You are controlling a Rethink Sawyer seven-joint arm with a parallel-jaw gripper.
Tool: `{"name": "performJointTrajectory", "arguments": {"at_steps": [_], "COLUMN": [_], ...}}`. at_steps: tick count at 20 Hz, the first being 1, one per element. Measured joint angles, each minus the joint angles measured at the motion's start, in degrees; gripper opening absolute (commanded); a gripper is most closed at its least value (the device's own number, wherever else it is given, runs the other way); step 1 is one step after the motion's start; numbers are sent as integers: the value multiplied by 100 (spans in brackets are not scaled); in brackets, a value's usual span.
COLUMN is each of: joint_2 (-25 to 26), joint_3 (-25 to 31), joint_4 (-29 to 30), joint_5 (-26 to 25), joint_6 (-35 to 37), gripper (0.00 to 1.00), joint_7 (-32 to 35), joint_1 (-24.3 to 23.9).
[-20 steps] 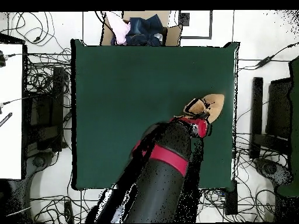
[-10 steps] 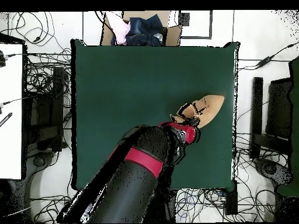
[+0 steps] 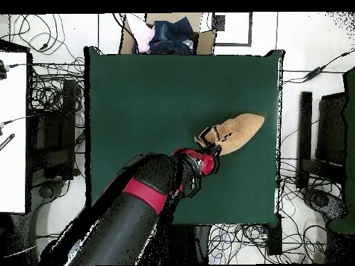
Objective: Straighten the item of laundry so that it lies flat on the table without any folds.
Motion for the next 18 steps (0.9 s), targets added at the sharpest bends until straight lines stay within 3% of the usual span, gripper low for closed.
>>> {"name": "performJointTrajectory", "arguments": {"at_steps": [10,18], "joint_2": [766,1204], "joint_3": [-420,-470], "joint_4": [5,2], "joint_5": [1137,2014], "joint_6": [1,1], "gripper": [0,0], "joint_7": [156,469], "joint_1": [618,814]}}
